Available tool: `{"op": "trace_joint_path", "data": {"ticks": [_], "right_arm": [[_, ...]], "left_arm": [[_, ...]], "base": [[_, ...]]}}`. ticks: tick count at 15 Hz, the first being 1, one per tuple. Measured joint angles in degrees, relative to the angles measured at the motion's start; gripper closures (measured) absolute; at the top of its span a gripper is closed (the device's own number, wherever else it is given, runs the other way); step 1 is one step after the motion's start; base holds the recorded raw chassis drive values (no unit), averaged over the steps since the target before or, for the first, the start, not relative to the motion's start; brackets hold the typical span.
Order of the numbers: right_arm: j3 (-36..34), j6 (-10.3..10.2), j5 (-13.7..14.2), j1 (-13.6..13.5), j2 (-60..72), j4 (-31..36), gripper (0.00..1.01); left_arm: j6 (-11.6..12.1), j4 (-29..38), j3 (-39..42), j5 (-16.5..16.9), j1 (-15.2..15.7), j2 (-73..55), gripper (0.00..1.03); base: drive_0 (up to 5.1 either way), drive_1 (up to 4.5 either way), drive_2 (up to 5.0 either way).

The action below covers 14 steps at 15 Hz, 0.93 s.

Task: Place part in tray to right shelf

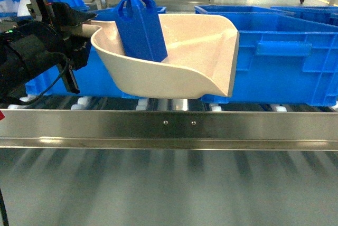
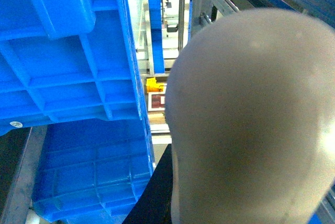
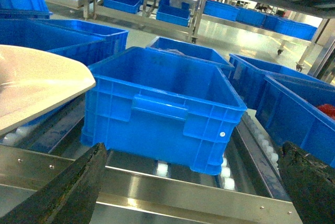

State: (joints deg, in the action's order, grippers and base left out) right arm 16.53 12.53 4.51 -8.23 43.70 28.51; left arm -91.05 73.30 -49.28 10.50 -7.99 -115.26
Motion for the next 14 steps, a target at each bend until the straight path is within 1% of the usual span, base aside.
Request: {"op": "trace_joint_path", "data": {"ticks": [14], "right_arm": [[0.0, 0.0, 0.0, 0.0, 0.0, 0.0, 0.03]], "left_arm": [[0.0, 0.0, 0.0, 0.0, 0.0, 0.0, 0.88]], "base": [[0.0, 0.0, 0.0]]}}
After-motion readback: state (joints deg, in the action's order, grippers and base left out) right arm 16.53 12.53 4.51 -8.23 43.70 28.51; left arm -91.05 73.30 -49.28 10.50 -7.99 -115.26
